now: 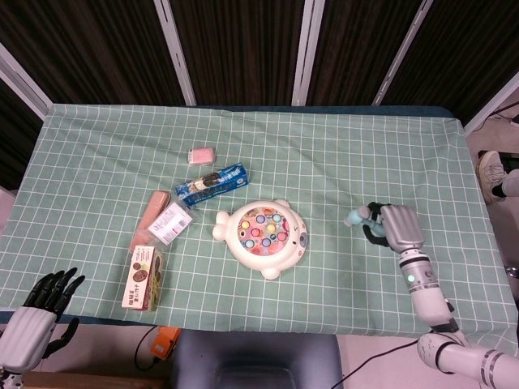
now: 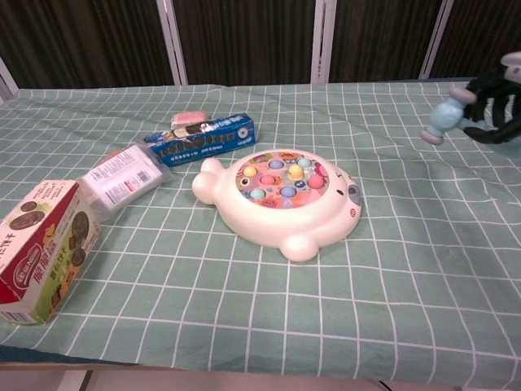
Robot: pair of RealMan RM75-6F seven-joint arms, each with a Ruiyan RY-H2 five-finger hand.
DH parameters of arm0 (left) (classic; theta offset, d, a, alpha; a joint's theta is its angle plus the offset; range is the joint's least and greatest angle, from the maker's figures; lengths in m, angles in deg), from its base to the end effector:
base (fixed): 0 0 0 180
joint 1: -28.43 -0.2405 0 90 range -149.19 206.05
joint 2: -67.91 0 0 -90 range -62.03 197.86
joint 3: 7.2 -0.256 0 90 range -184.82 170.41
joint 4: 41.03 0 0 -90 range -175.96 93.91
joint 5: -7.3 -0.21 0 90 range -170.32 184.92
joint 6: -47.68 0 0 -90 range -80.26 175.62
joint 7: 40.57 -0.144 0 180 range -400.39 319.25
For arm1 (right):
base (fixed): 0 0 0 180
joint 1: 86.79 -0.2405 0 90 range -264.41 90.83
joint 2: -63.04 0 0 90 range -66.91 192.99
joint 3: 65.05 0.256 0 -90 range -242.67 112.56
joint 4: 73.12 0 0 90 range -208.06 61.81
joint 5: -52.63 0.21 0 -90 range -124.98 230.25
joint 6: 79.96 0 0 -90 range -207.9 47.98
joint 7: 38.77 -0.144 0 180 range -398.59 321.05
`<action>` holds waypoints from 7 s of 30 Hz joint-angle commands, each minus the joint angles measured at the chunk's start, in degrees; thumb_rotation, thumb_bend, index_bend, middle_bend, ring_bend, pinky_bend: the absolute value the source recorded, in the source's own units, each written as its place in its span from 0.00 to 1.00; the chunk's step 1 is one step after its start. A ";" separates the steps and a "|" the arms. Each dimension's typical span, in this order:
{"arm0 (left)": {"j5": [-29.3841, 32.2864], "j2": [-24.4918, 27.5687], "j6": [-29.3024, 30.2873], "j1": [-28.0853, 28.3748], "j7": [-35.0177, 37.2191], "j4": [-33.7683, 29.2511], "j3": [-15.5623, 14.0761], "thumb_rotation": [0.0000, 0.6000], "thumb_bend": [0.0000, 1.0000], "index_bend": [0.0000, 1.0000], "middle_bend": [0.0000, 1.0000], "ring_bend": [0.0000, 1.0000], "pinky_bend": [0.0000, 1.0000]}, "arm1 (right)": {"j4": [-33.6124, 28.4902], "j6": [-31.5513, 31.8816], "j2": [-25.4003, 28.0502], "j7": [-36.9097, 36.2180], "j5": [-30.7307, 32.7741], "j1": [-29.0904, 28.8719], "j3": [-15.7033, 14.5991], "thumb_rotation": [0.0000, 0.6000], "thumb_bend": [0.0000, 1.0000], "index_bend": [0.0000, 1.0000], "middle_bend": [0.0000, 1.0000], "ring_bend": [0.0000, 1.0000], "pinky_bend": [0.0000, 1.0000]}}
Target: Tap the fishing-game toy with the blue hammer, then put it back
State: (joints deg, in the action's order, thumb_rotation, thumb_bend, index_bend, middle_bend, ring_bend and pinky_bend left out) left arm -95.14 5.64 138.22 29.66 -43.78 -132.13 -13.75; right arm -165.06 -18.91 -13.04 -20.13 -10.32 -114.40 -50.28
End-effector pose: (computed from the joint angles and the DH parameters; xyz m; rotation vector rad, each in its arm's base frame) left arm -0.2967 0.1224 0.1462 -1.6615 -0.8107 -0.8935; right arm -0.2297 -0.3236 0.0772 1.5403 -0.9989 0.8566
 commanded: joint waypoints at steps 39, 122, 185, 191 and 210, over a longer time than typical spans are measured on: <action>3.19 1.42 -3.09 2.01 4.93 0.39 0.84 1.00 0.43 0.00 0.00 0.01 0.10 | -3.70 16.99 -22.32 53.47 36.26 -31.38 2.88 1.00 0.61 0.98 0.69 0.70 0.68; 3.32 0.44 -3.14 1.73 0.90 -0.38 0.78 1.00 0.43 0.00 0.00 0.01 0.10 | 6.21 10.97 -2.74 -1.20 -4.76 -7.89 -18.83 1.00 0.61 0.96 0.69 0.69 0.68; 3.79 0.27 -4.19 1.83 -0.56 -0.93 0.52 1.00 0.43 0.00 0.03 0.01 0.10 | 33.45 -2.91 -12.42 -24.16 -14.09 -0.81 -11.38 1.00 0.42 0.81 0.67 0.62 0.63; 3.88 0.33 -4.19 1.79 -0.58 -1.00 0.53 1.00 0.44 0.00 0.03 0.02 0.10 | 33.39 -3.45 -12.26 -24.18 -13.84 -0.57 -10.89 1.00 0.42 0.76 0.63 0.61 0.62; 3.84 0.24 -4.07 1.70 -0.68 -0.95 0.54 1.00 0.44 0.00 0.04 0.03 0.10 | 33.82 -4.71 -12.03 -25.37 -13.35 -0.04 -9.71 1.00 0.41 0.68 0.57 0.59 0.60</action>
State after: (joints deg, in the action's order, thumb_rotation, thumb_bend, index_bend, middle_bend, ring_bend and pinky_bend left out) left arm -91.31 5.88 134.15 31.36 -44.46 -133.09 -13.21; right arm -131.25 -23.60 -25.06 -45.49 -23.69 -114.46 -60.01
